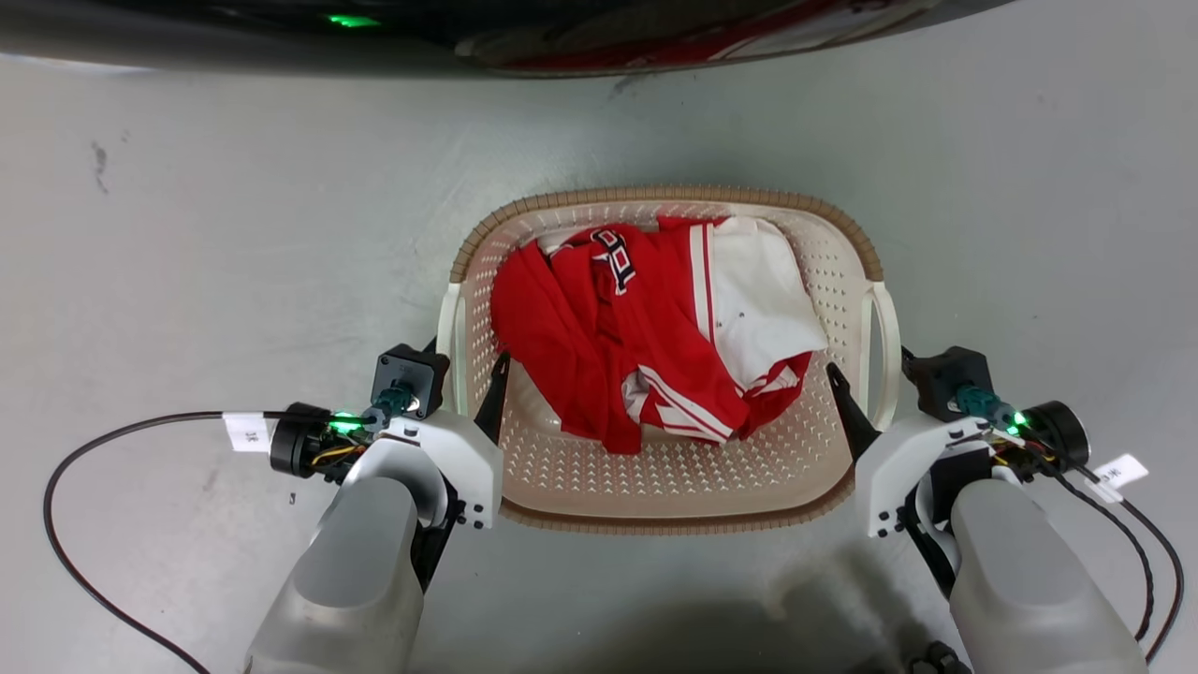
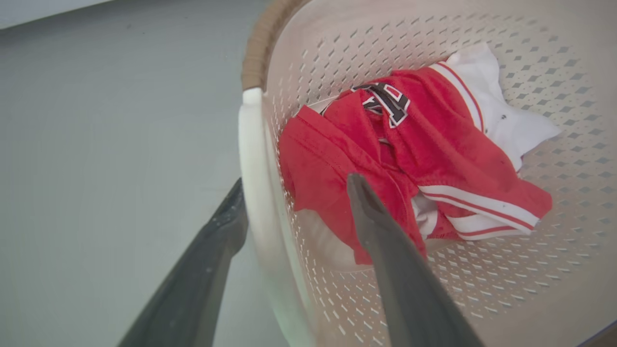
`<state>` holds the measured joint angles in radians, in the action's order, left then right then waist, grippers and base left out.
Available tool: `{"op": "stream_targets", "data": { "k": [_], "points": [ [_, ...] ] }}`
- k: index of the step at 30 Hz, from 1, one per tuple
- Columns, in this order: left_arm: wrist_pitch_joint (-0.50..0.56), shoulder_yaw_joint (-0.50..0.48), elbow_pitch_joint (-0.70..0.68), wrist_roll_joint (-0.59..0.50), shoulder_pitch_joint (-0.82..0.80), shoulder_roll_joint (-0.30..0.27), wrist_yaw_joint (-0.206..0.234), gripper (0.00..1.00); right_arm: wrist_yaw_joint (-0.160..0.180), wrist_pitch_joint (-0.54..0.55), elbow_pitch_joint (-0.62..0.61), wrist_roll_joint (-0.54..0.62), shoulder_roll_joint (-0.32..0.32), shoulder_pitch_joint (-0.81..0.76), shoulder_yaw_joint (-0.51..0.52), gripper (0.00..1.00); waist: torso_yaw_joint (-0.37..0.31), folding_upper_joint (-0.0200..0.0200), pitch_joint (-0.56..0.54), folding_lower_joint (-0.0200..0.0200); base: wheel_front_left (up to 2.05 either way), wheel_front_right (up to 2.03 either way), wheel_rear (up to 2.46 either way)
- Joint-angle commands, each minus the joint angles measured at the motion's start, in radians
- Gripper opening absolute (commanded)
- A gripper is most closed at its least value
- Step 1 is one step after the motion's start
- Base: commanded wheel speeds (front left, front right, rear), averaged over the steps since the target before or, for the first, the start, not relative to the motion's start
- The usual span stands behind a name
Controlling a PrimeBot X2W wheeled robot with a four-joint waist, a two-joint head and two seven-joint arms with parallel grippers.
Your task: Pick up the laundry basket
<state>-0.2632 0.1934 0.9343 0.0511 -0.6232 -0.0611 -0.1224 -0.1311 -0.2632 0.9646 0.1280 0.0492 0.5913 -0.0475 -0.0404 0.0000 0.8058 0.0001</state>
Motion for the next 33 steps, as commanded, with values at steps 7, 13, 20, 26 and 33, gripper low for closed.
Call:
{"op": "stream_targets", "data": {
  "k": [7,13,20,26,33],
  "points": [
    [-0.002,0.025,0.048,-0.005,-0.050,-0.004,-0.005,1.00,0.001,-0.002,0.063,-0.014,0.002,0.056,-0.021,1.00,0.000,0.0000,0.042,-0.0001,0.00,0.00,0.00],
    [-0.002,0.046,0.068,-0.001,-0.076,-0.001,-0.006,1.00,0.001,-0.002,0.106,-0.030,0.002,0.086,-0.034,1.00,0.001,0.0000,0.060,-0.0001,0.00,0.00,0.00],
    [-0.002,0.087,0.115,0.013,-0.111,0.011,-0.010,0.00,-0.001,-0.003,0.143,-0.070,-0.004,0.117,-0.080,0.00,0.003,0.0000,0.066,-0.0001,0.00,0.00,0.00],
    [-0.003,0.132,0.139,0.043,-0.107,0.017,-0.013,0.00,-0.001,-0.003,0.167,-0.088,-0.004,0.111,-0.108,0.00,0.015,0.0000,0.016,-0.0001,0.00,0.00,0.00],
    [-0.003,0.226,0.178,0.120,-0.070,0.024,-0.016,0.00,-0.002,-0.005,0.197,-0.121,-0.009,0.084,-0.164,0.00,0.021,0.0000,-0.089,-0.0001,0.00,0.00,0.00]
  ]
}}
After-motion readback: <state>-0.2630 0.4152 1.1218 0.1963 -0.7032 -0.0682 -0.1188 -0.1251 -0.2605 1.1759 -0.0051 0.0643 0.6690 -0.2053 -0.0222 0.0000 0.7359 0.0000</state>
